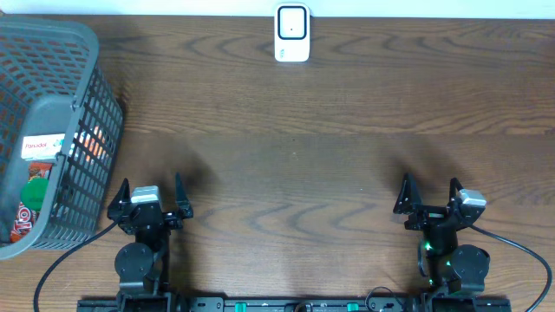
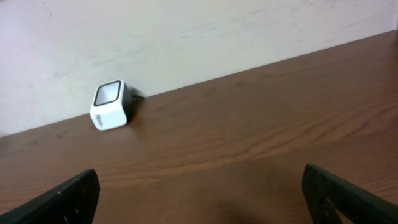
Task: Scan the item barcode
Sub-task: 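Move the left gripper toward the grey basket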
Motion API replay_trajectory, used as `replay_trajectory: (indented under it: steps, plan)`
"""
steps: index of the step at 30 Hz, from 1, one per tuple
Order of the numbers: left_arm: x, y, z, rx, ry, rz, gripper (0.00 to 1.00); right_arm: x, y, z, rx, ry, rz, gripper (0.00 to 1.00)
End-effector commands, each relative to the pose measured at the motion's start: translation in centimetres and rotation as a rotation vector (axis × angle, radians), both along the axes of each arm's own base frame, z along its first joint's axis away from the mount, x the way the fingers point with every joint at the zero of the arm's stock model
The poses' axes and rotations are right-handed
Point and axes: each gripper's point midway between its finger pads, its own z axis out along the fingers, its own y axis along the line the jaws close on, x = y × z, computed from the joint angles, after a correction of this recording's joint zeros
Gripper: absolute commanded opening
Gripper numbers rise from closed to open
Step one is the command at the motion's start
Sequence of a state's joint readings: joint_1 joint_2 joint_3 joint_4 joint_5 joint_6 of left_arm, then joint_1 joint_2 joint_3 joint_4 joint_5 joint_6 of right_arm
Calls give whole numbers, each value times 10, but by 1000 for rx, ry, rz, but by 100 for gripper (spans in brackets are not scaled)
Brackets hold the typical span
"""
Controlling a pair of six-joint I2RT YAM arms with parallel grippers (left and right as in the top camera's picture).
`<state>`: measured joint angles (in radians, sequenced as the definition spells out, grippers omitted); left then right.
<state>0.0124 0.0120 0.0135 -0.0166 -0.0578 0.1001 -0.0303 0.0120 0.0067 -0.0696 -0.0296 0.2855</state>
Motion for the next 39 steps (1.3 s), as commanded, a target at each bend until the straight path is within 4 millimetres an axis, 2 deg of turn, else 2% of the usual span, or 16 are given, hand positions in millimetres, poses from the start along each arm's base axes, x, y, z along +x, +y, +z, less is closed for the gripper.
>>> replay_trajectory:
  steps: [1,34,37,39]
  plan:
    - [-2,5,-15,-14,49,27,97,0,1,0,13,-2,2,99]
    - [-2,3,-14,-16,48,20,97,0,1,0,13,-2,2,99]
    - [0,-17,-15,-35,50,-96,97,0,1,0,13,-2,2,99]
    - [-1,-46,-10,-71,35,-264,97,0,1,0,13,-2,2,99]
